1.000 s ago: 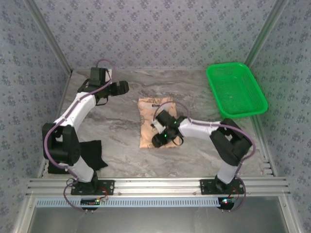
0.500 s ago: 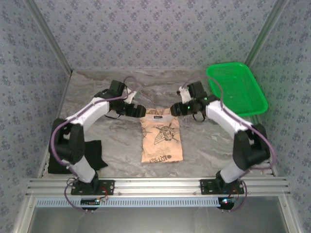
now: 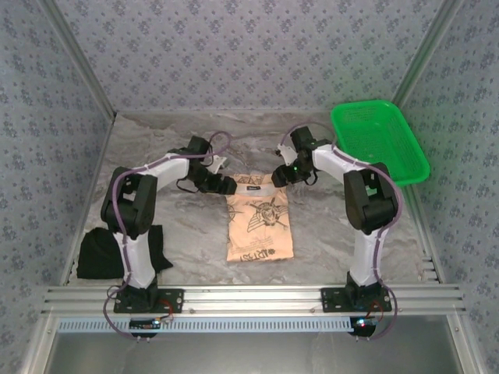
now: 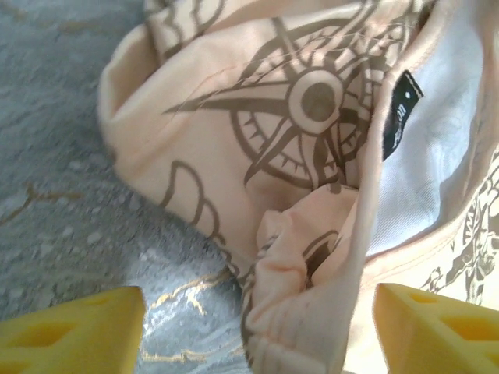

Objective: Fold the inside-out t-shirt

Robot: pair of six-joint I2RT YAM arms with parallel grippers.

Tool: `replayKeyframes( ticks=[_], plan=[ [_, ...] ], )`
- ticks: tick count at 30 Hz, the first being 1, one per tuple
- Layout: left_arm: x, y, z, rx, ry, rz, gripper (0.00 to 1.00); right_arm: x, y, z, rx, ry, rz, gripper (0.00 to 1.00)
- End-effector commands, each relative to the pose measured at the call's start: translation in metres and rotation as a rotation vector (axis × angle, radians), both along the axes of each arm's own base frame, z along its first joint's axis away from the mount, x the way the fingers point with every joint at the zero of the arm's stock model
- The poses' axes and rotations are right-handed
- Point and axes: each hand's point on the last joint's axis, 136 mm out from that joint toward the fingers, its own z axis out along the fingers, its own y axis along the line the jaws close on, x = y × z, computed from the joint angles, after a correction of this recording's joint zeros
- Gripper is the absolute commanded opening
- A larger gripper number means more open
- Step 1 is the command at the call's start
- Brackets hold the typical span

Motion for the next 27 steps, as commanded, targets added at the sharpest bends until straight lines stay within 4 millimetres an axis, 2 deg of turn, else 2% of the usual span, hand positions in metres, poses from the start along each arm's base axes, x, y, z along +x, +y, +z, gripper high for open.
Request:
replayKeyframes(
  ticks=[1,5,8,10,12,14,16,21,24,27],
  plan=[
    [0.007,-0.016,0.004,-0.059,-0.035,-0.041,0.65,-0.008,0.003,-0.007,0.02,0.063,0.013,0.5],
    [0.003,-0.021,-0.001,-0.065,-0.02,-0.074,0.53,-0.013,-0.003,-0.016,-0.004,0.08,0.004,0.48],
    [0.002,-0.023,-0.007,-0.053,-0.023,-0.092,0.41,-0.016,-0.003,-0.021,0.016,0.104,0.007,0.31],
    [-0.002,-0.027,-0.005,-0.075,-0.015,-0.122,0.22,-0.02,-0.002,-0.017,0.026,0.106,0.019,0.19],
    [-0.008,-0.031,0.003,-0.1,-0.017,-0.157,0.09,-0.024,0.001,-0.008,0.043,0.087,0.034,0.12],
    [-0.006,-0.029,0.014,-0.086,-0.056,-0.16,0.07,-0.028,0.004,0.005,0.064,0.058,0.047,0.05],
    [-0.004,-0.029,0.034,-0.096,-0.106,-0.159,0.07,-0.034,0.007,0.021,0.087,0.03,0.059,0.0],
    [-0.001,-0.03,0.077,-0.112,-0.211,-0.178,0.04,-0.036,0.012,0.064,0.122,-0.061,0.08,0.0],
    [0.003,-0.028,0.083,-0.076,-0.228,-0.191,0.04,-0.031,0.013,0.082,0.121,-0.1,0.086,0.0],
    [0.016,-0.024,0.075,-0.013,-0.24,-0.194,0.04,-0.019,0.012,0.085,0.123,-0.124,0.073,0.0]
  ],
)
